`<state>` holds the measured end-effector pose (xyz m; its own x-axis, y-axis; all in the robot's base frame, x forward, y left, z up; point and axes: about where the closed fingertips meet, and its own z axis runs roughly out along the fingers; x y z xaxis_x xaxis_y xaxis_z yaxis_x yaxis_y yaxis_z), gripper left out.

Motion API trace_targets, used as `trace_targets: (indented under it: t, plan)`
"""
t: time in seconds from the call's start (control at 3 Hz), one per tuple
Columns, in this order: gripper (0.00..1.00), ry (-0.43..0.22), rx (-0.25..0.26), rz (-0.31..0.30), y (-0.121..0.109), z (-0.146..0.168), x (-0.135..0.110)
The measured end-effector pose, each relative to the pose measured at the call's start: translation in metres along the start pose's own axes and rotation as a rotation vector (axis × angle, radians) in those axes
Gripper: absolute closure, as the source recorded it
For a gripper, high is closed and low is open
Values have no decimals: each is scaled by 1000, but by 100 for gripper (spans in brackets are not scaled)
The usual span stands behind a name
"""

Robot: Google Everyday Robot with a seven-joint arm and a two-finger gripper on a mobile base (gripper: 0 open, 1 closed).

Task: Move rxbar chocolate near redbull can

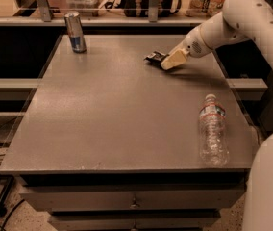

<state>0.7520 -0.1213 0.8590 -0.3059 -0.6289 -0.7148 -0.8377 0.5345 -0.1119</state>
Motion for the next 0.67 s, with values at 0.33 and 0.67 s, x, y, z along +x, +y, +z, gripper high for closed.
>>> trace_targets:
  t: [0.33, 0.67]
  plan:
    - [100, -28, 3, -71, 9, -8, -33]
    - [100, -74, 0, -154, 21, -8, -79]
